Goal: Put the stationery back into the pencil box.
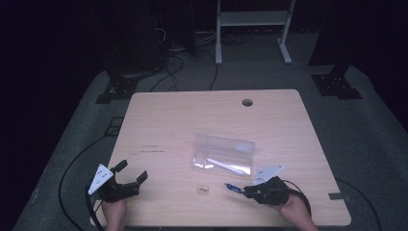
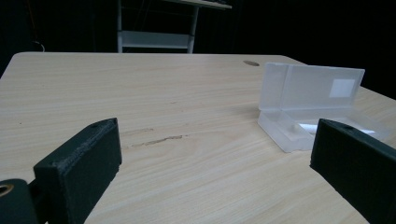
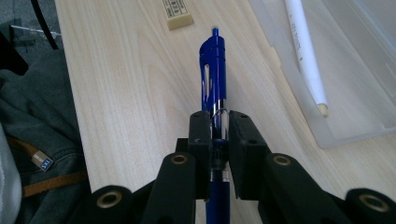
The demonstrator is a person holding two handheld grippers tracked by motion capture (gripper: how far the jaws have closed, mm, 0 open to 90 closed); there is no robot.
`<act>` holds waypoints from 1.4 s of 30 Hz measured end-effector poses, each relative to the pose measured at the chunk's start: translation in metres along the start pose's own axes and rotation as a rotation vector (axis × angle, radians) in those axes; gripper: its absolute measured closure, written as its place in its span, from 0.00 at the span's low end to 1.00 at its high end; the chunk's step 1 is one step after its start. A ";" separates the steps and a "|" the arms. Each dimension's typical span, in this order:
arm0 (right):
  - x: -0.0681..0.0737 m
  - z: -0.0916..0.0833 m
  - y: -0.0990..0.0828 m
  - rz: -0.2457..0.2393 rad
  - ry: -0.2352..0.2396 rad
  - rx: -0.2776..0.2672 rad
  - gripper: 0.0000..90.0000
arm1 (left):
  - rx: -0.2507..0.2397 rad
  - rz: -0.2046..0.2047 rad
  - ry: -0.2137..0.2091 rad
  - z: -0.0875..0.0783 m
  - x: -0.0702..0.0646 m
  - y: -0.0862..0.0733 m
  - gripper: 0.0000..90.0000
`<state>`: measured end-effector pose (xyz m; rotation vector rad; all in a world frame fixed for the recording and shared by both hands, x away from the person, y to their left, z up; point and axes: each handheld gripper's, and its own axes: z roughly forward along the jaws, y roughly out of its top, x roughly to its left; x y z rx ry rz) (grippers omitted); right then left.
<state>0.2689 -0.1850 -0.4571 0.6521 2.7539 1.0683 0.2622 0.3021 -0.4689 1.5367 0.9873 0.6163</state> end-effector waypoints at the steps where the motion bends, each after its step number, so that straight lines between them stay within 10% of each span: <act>1: -0.001 -0.001 0.001 -0.001 0.000 -0.002 0.88 | 0.001 0.000 0.000 0.000 0.000 0.000 0.01; 42: -0.042 0.008 0.075 -0.061 -0.075 0.049 0.88 | -0.007 -0.001 -0.001 0.000 0.000 0.000 0.01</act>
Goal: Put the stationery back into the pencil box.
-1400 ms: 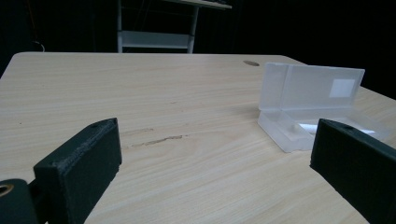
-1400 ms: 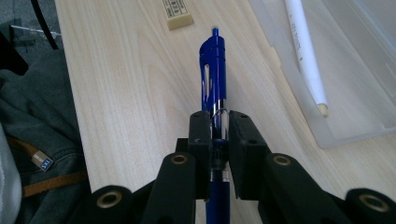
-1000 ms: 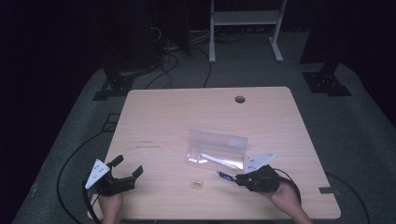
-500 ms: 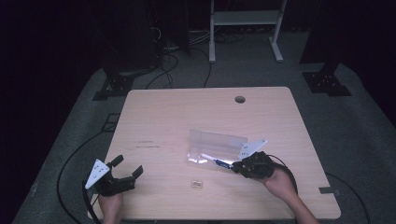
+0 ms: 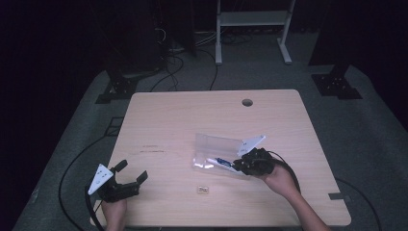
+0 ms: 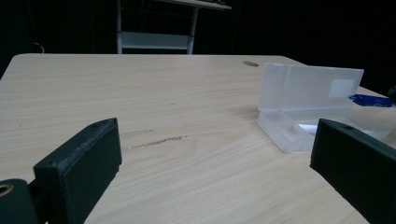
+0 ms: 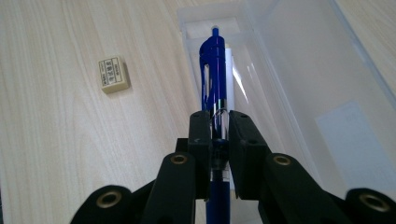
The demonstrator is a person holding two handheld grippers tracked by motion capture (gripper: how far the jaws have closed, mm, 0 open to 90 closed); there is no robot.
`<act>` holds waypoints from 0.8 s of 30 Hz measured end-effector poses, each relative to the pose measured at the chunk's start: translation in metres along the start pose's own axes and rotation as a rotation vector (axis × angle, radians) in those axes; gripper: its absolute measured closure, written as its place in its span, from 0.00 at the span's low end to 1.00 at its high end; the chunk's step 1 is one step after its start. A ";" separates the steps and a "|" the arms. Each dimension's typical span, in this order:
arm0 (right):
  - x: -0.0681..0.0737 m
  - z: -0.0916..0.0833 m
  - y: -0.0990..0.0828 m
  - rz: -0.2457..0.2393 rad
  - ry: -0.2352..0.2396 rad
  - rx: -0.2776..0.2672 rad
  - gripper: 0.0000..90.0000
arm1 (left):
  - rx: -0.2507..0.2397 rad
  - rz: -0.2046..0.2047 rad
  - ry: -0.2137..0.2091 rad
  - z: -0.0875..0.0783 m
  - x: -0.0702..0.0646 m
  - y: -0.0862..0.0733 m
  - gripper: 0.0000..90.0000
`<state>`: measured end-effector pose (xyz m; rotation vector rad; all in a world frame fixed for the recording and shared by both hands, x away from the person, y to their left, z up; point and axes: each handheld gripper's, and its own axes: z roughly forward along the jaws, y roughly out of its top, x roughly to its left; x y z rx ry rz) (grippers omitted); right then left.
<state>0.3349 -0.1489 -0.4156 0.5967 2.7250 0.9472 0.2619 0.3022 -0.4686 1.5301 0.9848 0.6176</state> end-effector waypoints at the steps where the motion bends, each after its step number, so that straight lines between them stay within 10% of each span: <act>1: -0.001 0.001 0.001 0.001 0.001 0.001 0.88 | 0.001 0.000 0.001 0.000 0.000 0.000 0.01; 24: -0.012 0.007 0.015 0.002 -0.014 0.003 0.88 | 0.003 0.003 -0.002 0.001 0.001 0.000 0.01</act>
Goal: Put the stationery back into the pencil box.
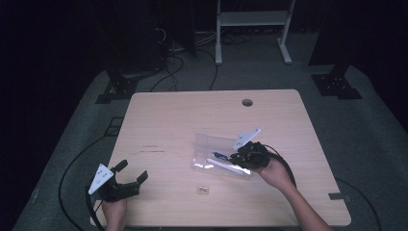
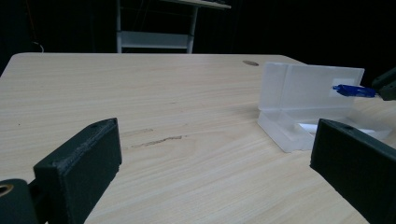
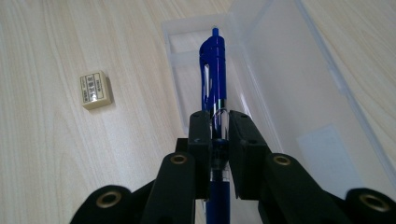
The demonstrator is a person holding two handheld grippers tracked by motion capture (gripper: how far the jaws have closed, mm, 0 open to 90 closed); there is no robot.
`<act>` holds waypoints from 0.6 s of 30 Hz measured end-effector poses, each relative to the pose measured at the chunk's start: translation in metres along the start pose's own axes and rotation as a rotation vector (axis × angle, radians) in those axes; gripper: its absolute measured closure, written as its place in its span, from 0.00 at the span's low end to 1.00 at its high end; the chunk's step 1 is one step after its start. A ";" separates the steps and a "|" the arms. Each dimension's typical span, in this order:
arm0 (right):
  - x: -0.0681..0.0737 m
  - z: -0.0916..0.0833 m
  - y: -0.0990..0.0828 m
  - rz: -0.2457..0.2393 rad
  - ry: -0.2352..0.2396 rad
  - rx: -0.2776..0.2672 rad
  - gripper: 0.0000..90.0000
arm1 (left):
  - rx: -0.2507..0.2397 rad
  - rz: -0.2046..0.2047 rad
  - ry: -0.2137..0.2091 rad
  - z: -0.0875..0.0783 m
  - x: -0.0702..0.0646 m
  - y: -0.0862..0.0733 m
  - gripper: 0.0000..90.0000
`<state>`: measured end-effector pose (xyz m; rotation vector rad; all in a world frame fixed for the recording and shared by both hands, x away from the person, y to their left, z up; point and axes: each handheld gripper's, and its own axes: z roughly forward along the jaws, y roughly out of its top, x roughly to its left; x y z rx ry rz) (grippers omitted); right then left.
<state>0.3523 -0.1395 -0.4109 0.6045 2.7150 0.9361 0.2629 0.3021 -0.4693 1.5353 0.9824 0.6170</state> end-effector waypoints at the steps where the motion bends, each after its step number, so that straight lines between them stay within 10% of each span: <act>1: -0.001 0.001 0.000 0.001 0.000 0.001 0.88 | 0.000 0.000 0.000 0.000 0.000 0.000 0.01; 18: -0.007 0.016 0.002 0.008 -0.001 0.012 0.88 | -0.002 0.000 0.001 -0.001 0.000 0.000 0.01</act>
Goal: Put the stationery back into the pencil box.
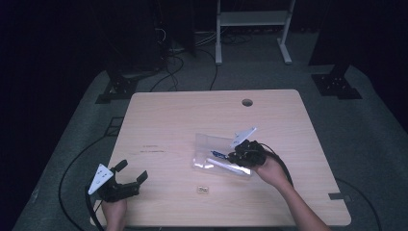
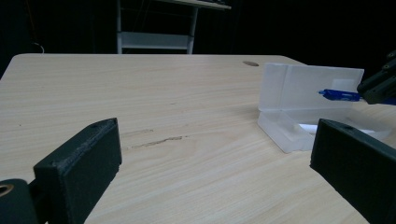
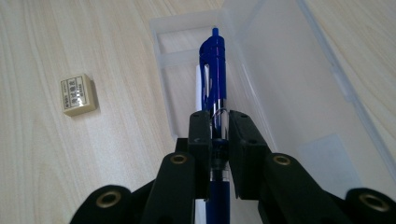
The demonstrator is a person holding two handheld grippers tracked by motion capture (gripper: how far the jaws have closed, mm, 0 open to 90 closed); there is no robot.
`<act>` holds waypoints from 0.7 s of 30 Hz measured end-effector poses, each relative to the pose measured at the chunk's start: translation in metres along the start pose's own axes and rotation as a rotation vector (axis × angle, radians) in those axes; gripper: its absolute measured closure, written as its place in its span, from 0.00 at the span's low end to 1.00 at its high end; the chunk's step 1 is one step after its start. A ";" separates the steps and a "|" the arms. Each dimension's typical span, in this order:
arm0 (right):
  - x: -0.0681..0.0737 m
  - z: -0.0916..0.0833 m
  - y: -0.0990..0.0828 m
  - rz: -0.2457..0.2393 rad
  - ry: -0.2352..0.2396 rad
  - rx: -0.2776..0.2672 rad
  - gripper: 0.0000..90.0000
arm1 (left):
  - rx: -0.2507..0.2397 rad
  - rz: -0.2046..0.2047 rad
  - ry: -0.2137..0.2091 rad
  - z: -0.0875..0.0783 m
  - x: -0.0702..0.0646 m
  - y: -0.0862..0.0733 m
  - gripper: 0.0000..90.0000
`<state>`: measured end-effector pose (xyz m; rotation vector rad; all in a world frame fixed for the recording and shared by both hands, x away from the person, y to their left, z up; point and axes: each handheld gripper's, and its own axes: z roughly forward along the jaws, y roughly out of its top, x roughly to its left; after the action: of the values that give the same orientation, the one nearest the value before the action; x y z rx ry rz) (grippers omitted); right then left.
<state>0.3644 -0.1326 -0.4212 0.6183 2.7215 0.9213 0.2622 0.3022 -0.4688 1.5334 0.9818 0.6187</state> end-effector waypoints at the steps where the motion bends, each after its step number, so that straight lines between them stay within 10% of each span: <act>1: 0.000 0.001 0.000 0.007 0.001 0.002 0.88 | -0.003 -0.003 0.000 0.000 0.000 0.000 0.01; 21: -0.003 0.017 0.003 0.007 0.005 0.004 0.88 | -0.006 -0.002 -0.002 0.000 0.000 0.000 0.01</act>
<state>0.3738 -0.1224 -0.4324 0.6277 2.7274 0.9204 0.2622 0.3017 -0.4684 1.5279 0.9785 0.6180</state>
